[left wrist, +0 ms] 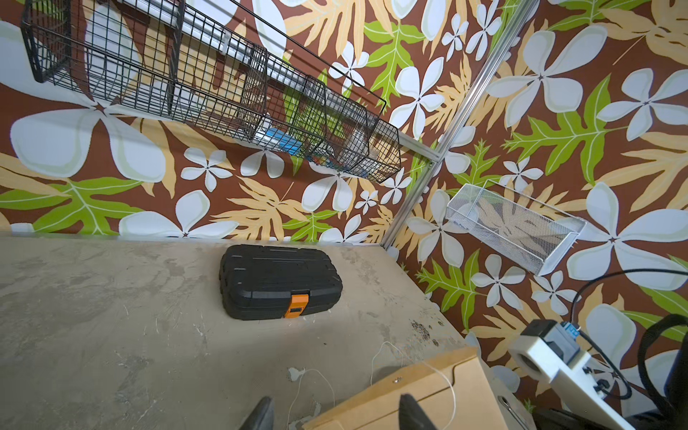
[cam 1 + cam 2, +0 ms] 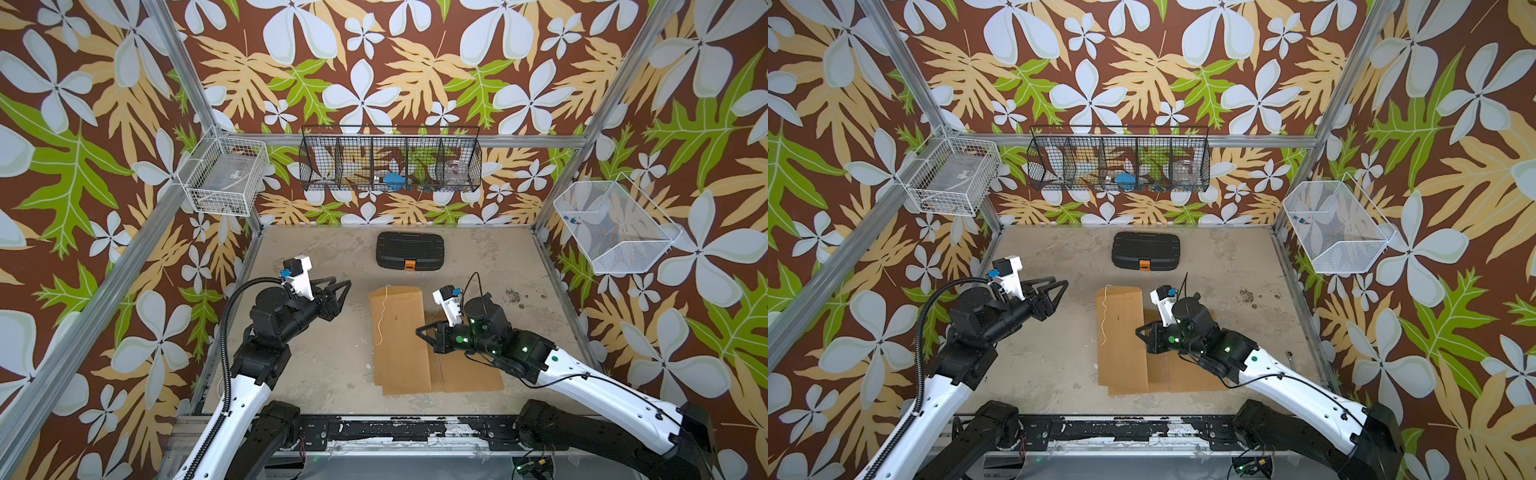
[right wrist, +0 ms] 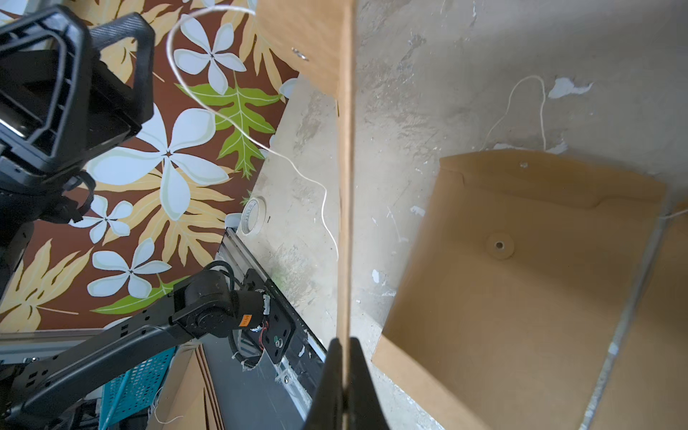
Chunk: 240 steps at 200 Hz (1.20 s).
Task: Open the file bag
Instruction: Place the file bag at the center of the board.
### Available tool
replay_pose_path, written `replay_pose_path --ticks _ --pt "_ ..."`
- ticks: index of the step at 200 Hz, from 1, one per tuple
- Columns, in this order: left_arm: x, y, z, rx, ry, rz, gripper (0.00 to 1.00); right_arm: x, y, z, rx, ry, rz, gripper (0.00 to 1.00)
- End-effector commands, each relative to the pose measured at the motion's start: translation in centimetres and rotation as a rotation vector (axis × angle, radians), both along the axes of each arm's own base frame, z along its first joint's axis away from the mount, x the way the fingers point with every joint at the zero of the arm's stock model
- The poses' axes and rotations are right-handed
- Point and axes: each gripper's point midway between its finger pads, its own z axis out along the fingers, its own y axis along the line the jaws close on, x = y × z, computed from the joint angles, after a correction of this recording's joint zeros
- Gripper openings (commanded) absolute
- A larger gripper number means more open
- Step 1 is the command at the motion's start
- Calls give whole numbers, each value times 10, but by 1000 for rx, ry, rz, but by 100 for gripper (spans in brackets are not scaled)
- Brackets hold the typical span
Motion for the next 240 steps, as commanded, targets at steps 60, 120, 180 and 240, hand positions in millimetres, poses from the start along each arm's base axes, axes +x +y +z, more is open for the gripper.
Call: replay_pose_path --ticks 60,120,180,240 --pt "-1 2 5 -16 -24 11 58 9 30 -9 70 51 -106 0" --pt "0 -1 3 -26 -13 -9 58 7 73 -36 4 124 -50 0" --pt "-2 -1 2 -25 -12 -12 58 11 104 -70 -30 201 -39 0" --pt "-2 -2 1 -20 -11 -16 58 13 123 -102 -79 256 -20 0"
